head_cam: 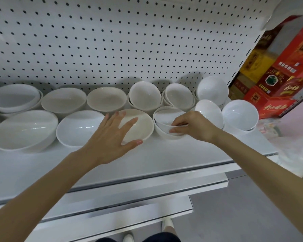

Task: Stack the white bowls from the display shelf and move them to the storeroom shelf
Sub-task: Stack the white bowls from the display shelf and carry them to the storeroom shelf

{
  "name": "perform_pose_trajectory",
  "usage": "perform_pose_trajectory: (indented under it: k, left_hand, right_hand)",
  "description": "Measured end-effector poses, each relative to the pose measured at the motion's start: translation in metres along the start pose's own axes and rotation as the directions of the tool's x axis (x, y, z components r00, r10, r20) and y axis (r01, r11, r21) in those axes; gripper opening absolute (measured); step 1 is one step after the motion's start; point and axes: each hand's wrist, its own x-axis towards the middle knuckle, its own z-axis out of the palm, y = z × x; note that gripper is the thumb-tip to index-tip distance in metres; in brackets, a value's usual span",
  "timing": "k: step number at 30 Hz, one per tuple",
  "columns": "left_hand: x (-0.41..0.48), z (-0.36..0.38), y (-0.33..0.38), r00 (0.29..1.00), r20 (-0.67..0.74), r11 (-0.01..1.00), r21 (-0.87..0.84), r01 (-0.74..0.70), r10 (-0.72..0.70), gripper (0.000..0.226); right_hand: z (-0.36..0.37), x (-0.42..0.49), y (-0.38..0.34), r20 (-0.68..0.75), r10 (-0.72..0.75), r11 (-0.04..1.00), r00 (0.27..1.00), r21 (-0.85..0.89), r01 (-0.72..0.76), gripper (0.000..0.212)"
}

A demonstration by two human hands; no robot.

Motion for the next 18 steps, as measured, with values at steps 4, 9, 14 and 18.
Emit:
perform_pose_trajectory:
  k: [4,9,14,18]
  left_hand:
    - [-0.007,-0.003,0.014,0.996,-0.076,0.977,-0.212,0.018,-0.035,0.082]
    - [-0.021,-0.029,0.052,0.970,-0.072,0.716,-0.687,0.122,-0.233,0.062]
    - [-0.006,-0.026,0.047,0.968,0.006,0.352,-0.931,0.098,-0.251,0.038]
    - [-0.005,-0.033,0.083,0.976,0.084,0.089,-0.991,0.103,-0.200,0.066]
  right_hand:
    - [-0.004,0.000,-0.002,-0.093,0.008,0.987,0.996,0.159,0.007,0.015]
    - [-0.024,-0.010,-0.017,-0.190,0.019,0.873,0.982,0.481,0.076,0.030]
    - [-0.041,-0.034,-0.046,-0.272,-0.064,0.760,0.960,0.610,0.223,0.008]
    - [-0.038,-0.058,-0.066,-0.249,-0.181,0.756,0.951,0.583,0.297,0.013]
